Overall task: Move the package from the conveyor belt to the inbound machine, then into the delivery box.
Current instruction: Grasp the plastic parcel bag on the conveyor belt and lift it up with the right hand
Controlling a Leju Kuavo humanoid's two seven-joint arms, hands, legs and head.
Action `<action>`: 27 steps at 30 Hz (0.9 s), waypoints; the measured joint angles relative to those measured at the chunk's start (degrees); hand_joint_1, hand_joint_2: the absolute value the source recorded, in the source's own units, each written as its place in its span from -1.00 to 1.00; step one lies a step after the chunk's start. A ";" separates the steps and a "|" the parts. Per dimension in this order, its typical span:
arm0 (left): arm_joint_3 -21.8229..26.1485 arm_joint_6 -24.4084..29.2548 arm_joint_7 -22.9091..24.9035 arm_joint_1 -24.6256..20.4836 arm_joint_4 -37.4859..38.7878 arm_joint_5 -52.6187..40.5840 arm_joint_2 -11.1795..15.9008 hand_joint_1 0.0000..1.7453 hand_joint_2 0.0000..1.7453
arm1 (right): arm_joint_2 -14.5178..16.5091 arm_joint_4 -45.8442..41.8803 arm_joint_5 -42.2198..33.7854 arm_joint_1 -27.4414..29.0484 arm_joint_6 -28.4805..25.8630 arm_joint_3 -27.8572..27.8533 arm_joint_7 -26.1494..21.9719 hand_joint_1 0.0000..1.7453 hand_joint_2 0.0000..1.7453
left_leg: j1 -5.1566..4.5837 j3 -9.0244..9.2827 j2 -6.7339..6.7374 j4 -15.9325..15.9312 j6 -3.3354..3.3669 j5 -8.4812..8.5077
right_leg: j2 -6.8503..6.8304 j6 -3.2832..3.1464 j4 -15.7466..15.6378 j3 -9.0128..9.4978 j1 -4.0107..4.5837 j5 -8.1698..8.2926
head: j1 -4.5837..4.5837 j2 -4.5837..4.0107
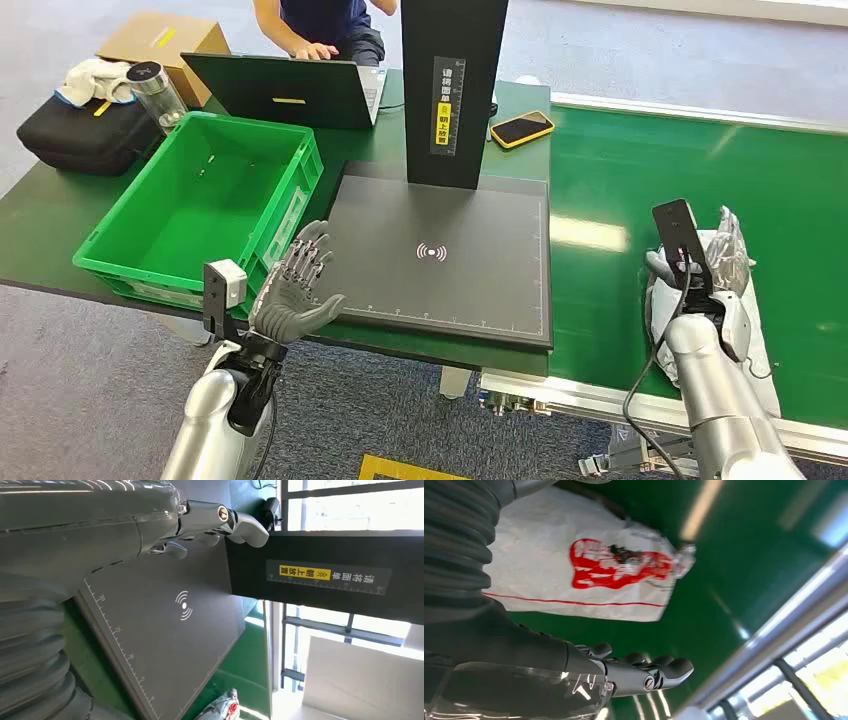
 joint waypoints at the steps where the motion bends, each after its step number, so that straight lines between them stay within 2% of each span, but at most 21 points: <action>1: 0.03 0.00 0.05 0.05 -0.06 0.00 0.01 -1.00 1.00 | -0.24 0.93 0.25 -0.10 0.09 -0.08 0.69 -1.00 1.00 | 0.00 -0.01 0.00 0.00 0.00 0.00 | 0.00 0.00 0.00 0.00 0.00 0.00 | 0.00 0.00; 8: 0.42 0.16 0.64 0.86 -0.88 -0.02 0.02 -1.00 1.00 | -1.60 9.21 2.84 -0.31 2.63 -0.53 6.89 -1.00 1.00 | 0.01 -0.03 0.00 -0.03 0.00 -0.02 | 0.02 -0.01 0.00 -0.06 0.02 -0.02 | -0.01 0.01; 18: 1.10 0.31 1.65 2.04 -2.47 -0.78 0.01 -1.00 1.00 | -1.61 13.82 9.50 -0.30 8.32 -0.44 21.21 -0.98 1.00 | 0.01 -0.02 0.01 -0.03 0.00 -0.01 | 0.01 -0.01 0.00 -0.04 0.01 -0.02 | -0.01 0.02; 22: 1.49 0.31 2.00 2.62 -3.16 -0.87 -0.11 -1.00 1.00 | -1.61 14.60 11.14 -0.39 9.93 -0.28 24.31 0.95 1.00 | 0.01 -0.02 0.00 -0.02 0.01 -0.01 | 0.00 0.02 -0.01 -0.03 0.01 -0.04 | -0.02 0.02; 23: 1.62 0.30 2.08 2.78 -3.36 -0.90 -0.16 -1.00 1.00 | -1.61 14.75 11.21 -0.39 10.32 -0.27 24.41 1.00 1.00 | 0.01 -0.02 0.00 -0.02 0.01 -0.01 | 0.00 0.02 -0.01 -0.02 0.01 -0.04 | -0.01 0.02; 27: 2.00 0.22 2.37 3.18 -3.89 -1.12 -0.24 -1.00 1.00 | -1.61 15.20 11.22 -0.41 11.77 -0.27 24.33 1.00 1.00 | 0.01 0.00 -0.02 -0.02 0.01 -0.01 | -0.02 0.03 -0.02 0.02 0.01 -0.04 | -0.01 0.01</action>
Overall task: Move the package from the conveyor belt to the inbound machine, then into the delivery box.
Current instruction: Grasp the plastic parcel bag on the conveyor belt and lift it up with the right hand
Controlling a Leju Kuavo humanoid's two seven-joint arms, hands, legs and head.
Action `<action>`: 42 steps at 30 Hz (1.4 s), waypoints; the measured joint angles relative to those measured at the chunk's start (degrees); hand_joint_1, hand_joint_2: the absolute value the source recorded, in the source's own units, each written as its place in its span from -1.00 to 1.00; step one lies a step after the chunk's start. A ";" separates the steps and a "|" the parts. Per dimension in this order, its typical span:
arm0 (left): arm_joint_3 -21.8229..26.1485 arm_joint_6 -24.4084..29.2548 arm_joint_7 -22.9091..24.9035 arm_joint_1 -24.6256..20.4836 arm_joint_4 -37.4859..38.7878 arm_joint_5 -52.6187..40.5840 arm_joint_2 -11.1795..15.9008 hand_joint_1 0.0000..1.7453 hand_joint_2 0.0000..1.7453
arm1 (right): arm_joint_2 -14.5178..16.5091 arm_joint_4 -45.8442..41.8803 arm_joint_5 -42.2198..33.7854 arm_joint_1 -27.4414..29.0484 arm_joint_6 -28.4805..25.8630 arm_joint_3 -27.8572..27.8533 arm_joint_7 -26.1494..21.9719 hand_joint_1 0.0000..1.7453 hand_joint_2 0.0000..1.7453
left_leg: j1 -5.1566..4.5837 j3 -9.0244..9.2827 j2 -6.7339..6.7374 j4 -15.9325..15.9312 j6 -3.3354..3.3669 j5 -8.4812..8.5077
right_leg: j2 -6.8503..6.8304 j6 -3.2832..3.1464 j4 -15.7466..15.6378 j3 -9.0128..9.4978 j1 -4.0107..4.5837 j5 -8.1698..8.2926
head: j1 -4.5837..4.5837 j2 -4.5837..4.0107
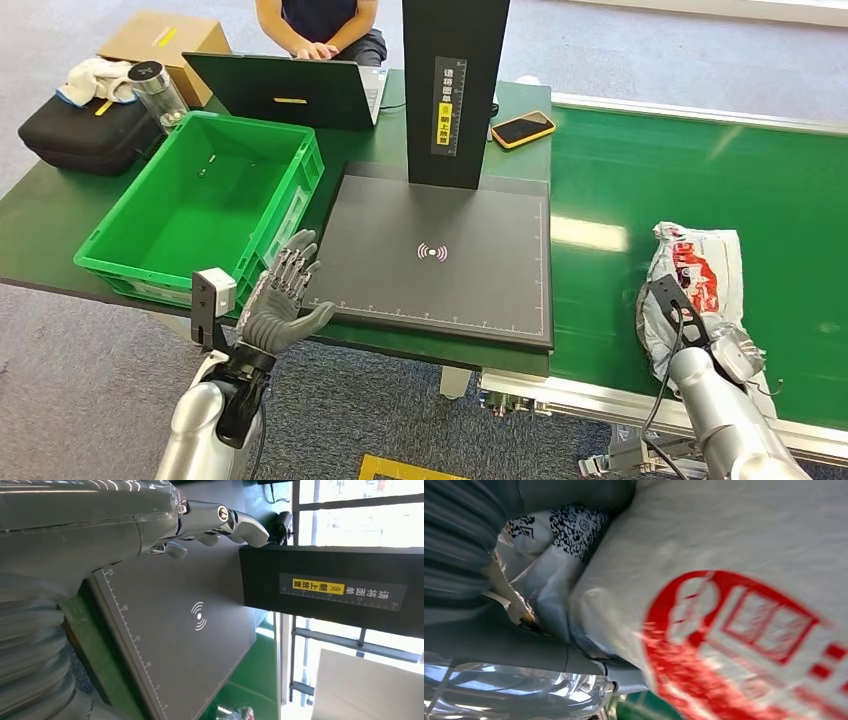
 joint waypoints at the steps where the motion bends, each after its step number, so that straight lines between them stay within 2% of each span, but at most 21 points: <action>1: 0.04 -0.02 0.07 0.03 -0.08 -0.06 -0.01 -1.00 1.00 | 0.00 0.07 0.00 -0.02 0.21 0.00 -0.04 1.00 1.00 | 0.00 0.01 0.00 0.00 0.00 0.00 | 0.00 0.00 0.00 0.02 0.00 0.00 | 0.01 0.01; 12: 0.44 -0.51 0.64 0.02 -0.21 -0.77 -0.55 -1.00 1.00 | 0.04 0.33 0.11 -0.18 0.00 -0.25 -1.07 1.00 1.00 | 0.00 0.08 0.00 0.04 0.00 0.00 | 0.00 0.01 0.00 0.09 0.01 0.00 | 0.00 0.01; 17: 0.90 -0.52 0.78 0.09 -0.29 -0.91 -0.86 -1.00 1.00 | 0.32 0.28 1.42 0.37 -4.65 -0.70 -2.34 1.00 1.00 | 0.00 0.07 0.00 0.03 0.00 0.00 | -0.01 0.01 0.00 0.09 0.01 0.00 | 0.01 0.01; 20: 1.38 -0.50 0.94 0.41 -0.81 -1.16 -0.97 -1.00 1.00 | 0.67 -0.65 1.41 1.44 -10.93 -1.69 -6.09 1.00 1.00 | 0.00 0.03 -0.01 0.03 0.00 0.00 | -0.01 0.01 0.00 0.07 0.00 0.00 | 0.02 0.01; 24: 1.74 -0.48 1.36 1.02 -2.08 -1.43 -1.12 -1.00 1.00 | 1.56 -5.36 0.67 3.32 -20.39 -3.64 -13.73 1.00 1.00 | 0.00 0.01 0.00 0.02 0.00 -0.01 | 0.00 0.00 0.00 0.04 0.00 0.00 | 0.01 0.00; 27: 2.00 -0.46 1.30 1.11 -2.57 -1.69 -1.31 -1.00 1.00 | 3.00 -13.16 -0.80 5.68 -26.56 -5.54 -21.09 1.00 1.00 | 0.00 0.00 -0.04 0.00 0.00 -0.01 | -0.03 0.00 0.00 0.02 0.01 -0.01 | 0.00 0.00; 29: 2.10 -0.46 0.87 1.05 -2.60 -1.85 -1.36 -1.00 1.00 | 4.14 -19.93 -1.56 7.45 -28.38 -6.72 -24.88 1.00 1.00 | 0.01 0.00 -0.04 -0.01 0.00 -0.01 | -0.03 0.00 0.00 0.01 0.02 -0.01 | 0.00 0.01; 36: 2.24 -0.44 -1.18 0.00 -2.18 -1.91 -1.51 -1.00 1.00 | 6.46 -38.81 -2.73 10.48 -27.49 -7.47 -34.02 1.00 1.00 | 0.01 0.01 -0.01 -0.02 0.00 0.00 | 0.00 0.00 0.01 0.02 0.01 0.00 | 0.01 0.00; 39: 2.24 -0.51 -1.92 -0.72 -1.78 -1.87 -1.53 -1.00 1.00 | 6.86 -42.90 2.29 10.05 -24.08 -4.62 -35.67 1.00 1.00 | 0.01 0.02 0.01 -0.02 0.00 0.00 | 0.03 0.00 0.02 0.04 0.01 0.01 | 0.01 0.01; 42: 2.22 -0.70 -2.37 -1.74 -1.28 -1.55 -1.54 -1.00 1.00 | 7.09 -43.97 10.07 8.22 -21.07 1.11 -34.89 1.00 1.00 | 0.01 0.05 0.04 -0.01 0.00 0.02 | 0.05 0.00 0.02 0.05 0.02 0.02 | 0.01 0.01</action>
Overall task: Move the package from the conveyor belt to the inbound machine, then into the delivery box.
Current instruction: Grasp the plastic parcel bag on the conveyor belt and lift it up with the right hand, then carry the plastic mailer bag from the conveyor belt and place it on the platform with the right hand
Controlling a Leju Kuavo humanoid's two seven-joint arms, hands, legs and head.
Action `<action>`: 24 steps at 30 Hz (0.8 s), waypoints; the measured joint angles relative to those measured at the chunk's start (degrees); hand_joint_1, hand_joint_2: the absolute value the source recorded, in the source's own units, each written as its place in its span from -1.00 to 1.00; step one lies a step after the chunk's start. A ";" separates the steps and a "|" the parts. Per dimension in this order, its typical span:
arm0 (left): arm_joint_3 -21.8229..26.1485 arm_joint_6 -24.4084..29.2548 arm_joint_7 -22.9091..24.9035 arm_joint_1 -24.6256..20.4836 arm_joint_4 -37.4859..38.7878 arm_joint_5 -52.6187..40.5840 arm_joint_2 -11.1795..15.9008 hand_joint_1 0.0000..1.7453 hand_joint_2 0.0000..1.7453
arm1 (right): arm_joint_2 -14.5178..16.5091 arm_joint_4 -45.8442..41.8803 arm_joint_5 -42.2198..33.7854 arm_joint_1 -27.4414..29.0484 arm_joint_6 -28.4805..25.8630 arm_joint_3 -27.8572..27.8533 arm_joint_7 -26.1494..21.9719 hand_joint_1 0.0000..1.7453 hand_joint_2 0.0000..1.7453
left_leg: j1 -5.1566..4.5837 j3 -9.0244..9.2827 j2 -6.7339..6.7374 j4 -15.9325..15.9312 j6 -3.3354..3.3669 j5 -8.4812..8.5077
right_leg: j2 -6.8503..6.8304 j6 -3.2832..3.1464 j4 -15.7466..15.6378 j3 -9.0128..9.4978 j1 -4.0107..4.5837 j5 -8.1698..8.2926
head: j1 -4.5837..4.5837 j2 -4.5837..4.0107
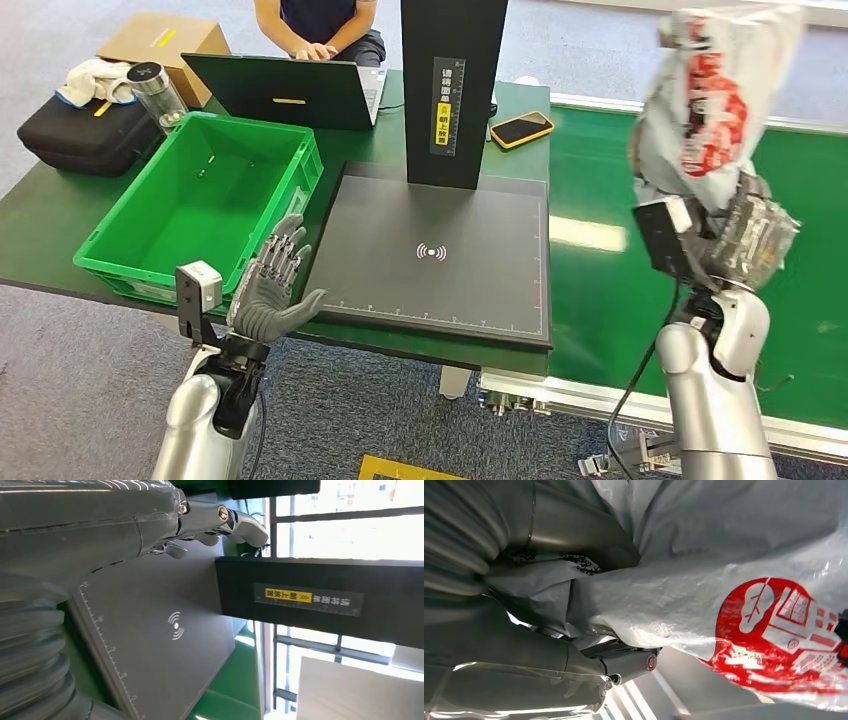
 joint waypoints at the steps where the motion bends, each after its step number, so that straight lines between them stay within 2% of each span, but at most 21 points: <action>1: -0.02 -0.07 -0.09 -0.40 0.24 0.15 0.01 -1.00 1.00 | 0.01 0.01 1.76 -0.74 0.80 2.32 0.23 1.00 1.00 | 0.00 0.01 0.00 0.00 0.00 0.01 | 0.00 0.00 0.00 0.00 0.00 0.00 | 0.00 0.00; 7: -0.57 -0.27 -1.30 -1.97 2.01 1.02 0.32 -1.00 1.00 | -0.18 1.51 6.19 -4.54 5.44 16.73 -2.45 1.00 1.00 | 0.02 0.00 0.00 0.00 0.00 0.02 | 0.00 -0.01 0.02 -0.01 0.01 -0.01 | -0.01 -0.01; 13: -1.02 0.15 -2.82 -2.30 3.59 1.81 1.01 -1.00 1.00 | -0.25 6.07 7.45 -8.37 8.27 30.46 -4.09 1.00 1.00 | 0.01 -0.02 0.00 0.00 0.00 0.01 | -0.01 -0.01 0.02 -0.03 0.01 -0.02 | -0.01 0.00; 19: -1.78 0.29 -3.34 -3.11 5.22 2.45 1.60 -1.00 1.00 | -0.25 12.50 5.19 -12.44 13.77 40.83 -5.09 1.00 1.00 | 0.01 -0.02 -0.01 0.02 0.00 0.01 | -0.01 0.00 0.02 -0.01 0.00 -0.01 | -0.01 0.01; 24: -2.41 1.11 -3.78 -3.31 6.04 2.92 2.09 -1.00 1.00 | -0.21 20.17 3.71 -15.90 19.71 47.08 -1.95 1.00 1.00 | 0.01 -0.02 -0.02 0.03 0.00 0.01 | -0.02 0.00 0.02 0.00 0.00 0.00 | -0.01 0.00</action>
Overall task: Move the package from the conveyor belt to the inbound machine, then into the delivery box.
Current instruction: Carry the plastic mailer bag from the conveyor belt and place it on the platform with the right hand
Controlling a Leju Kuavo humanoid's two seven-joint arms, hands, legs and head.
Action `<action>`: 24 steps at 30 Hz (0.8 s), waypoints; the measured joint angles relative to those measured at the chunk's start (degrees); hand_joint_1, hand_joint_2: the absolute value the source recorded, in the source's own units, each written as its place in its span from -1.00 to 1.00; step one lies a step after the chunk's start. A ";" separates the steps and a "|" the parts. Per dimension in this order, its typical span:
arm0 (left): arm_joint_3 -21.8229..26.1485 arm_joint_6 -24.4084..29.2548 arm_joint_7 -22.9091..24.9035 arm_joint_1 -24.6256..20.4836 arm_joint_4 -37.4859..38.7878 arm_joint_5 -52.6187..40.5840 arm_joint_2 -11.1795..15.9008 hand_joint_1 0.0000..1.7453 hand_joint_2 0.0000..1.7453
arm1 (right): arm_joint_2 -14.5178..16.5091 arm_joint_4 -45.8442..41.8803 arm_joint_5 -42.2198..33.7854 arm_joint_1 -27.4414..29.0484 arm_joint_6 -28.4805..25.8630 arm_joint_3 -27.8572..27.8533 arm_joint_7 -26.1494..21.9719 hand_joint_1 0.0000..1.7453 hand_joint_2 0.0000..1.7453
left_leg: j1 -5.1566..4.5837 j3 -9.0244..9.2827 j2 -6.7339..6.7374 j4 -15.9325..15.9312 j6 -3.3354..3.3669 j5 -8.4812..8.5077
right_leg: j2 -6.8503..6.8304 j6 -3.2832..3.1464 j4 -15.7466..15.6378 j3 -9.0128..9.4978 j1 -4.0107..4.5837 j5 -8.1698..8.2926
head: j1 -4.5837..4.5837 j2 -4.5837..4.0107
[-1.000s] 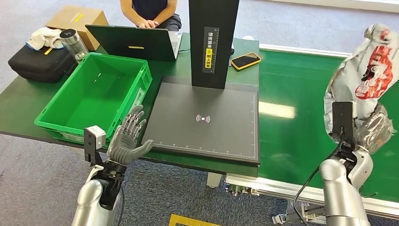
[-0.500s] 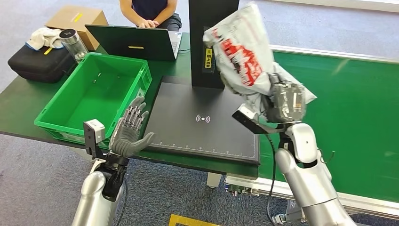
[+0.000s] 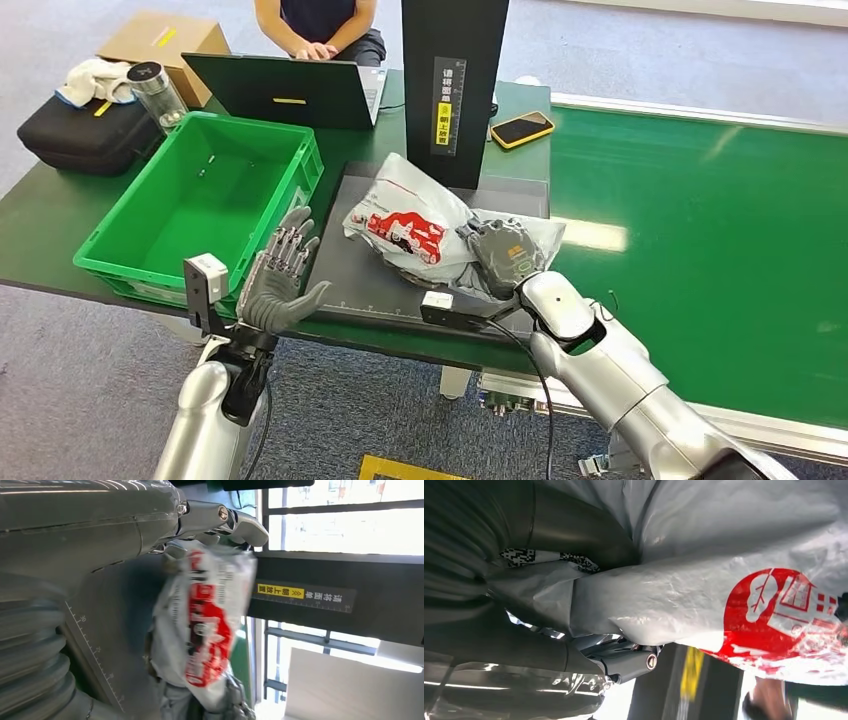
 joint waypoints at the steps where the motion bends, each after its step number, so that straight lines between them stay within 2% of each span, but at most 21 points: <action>1: -0.02 0.19 -0.07 0.02 0.12 0.08 0.07 -1.00 1.00 | 0.01 1.54 -0.21 -0.73 0.88 0.92 0.61 1.00 1.00 | 0.00 0.00 0.00 0.00 0.00 0.00 | 0.00 0.00 0.00 0.00 0.00 0.00 | 0.00 0.00; 4: -0.11 0.64 -0.14 0.19 0.33 0.30 0.22 -1.00 1.00 | 0.03 5.59 -1.08 -2.83 2.59 2.97 2.13 1.00 1.00 | 0.00 0.00 0.00 0.00 0.00 0.00 | 0.00 0.00 0.00 -0.01 0.00 0.00 | 0.01 -0.01; 5: -0.16 0.73 -0.10 0.30 0.34 0.35 0.27 -1.00 1.00 | 0.03 6.67 -1.41 -3.43 2.81 3.46 2.47 0.89 1.00 | 0.00 0.00 0.00 0.00 0.00 0.00 | 0.00 0.00 0.00 -0.01 0.00 0.00 | 0.01 0.00; 8: -0.34 0.83 0.25 0.69 0.33 0.44 0.40 -1.00 1.00 | 0.02 8.87 -2.44 -4.56 2.45 4.34 3.03 -0.61 1.00 | 0.00 0.00 0.00 0.00 0.00 0.00 | 0.00 0.00 0.00 -0.02 0.00 0.00 | 0.01 -0.01; 9: -0.44 0.83 0.40 0.81 0.32 0.47 0.43 -1.00 1.00 | -0.02 9.31 -2.83 -4.71 1.77 4.50 3.11 -1.00 1.00 | 0.00 0.00 0.00 0.00 0.00 0.00 | 0.00 0.00 0.00 -0.02 0.00 0.00 | 0.01 -0.01; 12: -0.82 0.78 0.87 0.99 0.32 0.50 0.51 -1.00 1.00 | -0.21 10.05 -4.42 -4.71 -2.27 4.73 2.81 -1.00 1.00 | 0.00 0.00 0.00 0.01 0.00 0.00 | 0.00 0.00 0.00 -0.03 0.00 0.00 | 0.01 -0.01; 16: -1.31 0.44 1.61 1.00 0.28 0.52 0.55 -1.00 1.00 | -0.78 9.71 -8.76 -3.64 -8.90 4.02 -0.76 -1.00 1.00 | 0.00 0.01 0.00 0.01 0.00 0.00 | 0.00 0.00 -0.01 -0.02 0.00 0.00 | 0.01 -0.01; 20: -1.39 0.25 2.12 1.00 0.25 0.52 0.56 -1.00 1.00 | -1.51 7.10 -13.81 -1.34 -12.47 1.82 -4.47 -1.00 1.00 | 0.00 0.01 0.00 0.01 0.00 0.00 | 0.00 0.00 -0.01 -0.03 0.00 0.00 | 0.01 0.00; 24: -1.39 0.07 2.50 0.99 0.25 0.56 0.60 -1.00 1.00 | -2.13 2.71 -17.90 1.39 -15.40 -1.18 -6.26 -1.00 1.00 | 0.00 0.00 0.00 0.01 0.00 -0.01 | 0.00 0.00 -0.01 -0.03 0.00 -0.01 | 0.00 -0.01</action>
